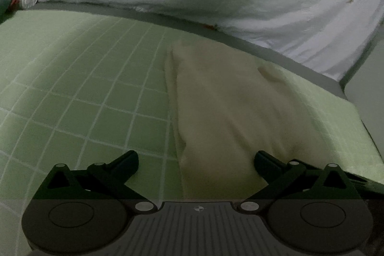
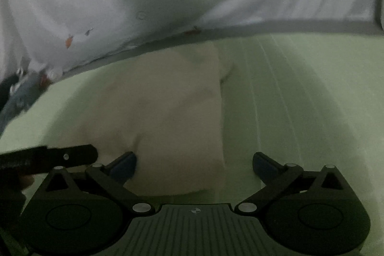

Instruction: Fold clothes

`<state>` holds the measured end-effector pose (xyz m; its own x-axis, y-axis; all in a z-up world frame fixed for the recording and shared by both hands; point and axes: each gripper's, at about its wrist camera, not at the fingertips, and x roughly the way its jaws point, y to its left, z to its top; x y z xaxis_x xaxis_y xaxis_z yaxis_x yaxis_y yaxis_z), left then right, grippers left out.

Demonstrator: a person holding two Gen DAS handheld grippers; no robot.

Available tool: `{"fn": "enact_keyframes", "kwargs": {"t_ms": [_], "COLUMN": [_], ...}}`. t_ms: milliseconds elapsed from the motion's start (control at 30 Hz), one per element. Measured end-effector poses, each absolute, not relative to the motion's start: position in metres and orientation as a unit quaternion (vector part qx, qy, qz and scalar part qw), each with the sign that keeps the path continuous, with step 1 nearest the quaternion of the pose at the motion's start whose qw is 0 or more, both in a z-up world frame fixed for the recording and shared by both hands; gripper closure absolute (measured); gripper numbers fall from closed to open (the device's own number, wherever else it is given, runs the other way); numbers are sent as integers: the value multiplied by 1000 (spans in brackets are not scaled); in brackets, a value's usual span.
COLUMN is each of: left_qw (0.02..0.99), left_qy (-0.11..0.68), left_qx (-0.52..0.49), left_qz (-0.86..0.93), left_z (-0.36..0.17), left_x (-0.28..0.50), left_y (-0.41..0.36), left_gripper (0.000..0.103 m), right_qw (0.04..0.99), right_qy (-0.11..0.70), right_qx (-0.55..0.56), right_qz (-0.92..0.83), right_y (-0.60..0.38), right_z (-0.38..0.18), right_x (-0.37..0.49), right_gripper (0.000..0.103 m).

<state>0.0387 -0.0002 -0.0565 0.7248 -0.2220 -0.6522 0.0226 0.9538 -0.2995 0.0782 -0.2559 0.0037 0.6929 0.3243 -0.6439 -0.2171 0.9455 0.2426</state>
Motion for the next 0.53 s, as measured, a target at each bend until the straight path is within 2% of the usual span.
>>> {"fn": "enact_keyframes", "kwargs": {"t_ms": [533], "left_qw": [925], "left_qy": [353], "left_qx": [-125], "left_qz": [-68], "left_z": [-58], "left_x": [34], "left_y": [-1], "left_gripper": [0], "right_qw": [922], "right_qy": [355], "right_qx": [50], "right_qz": [145], "right_y": [-253], "right_z": [0], "right_x": [82], "right_gripper": [0]}}
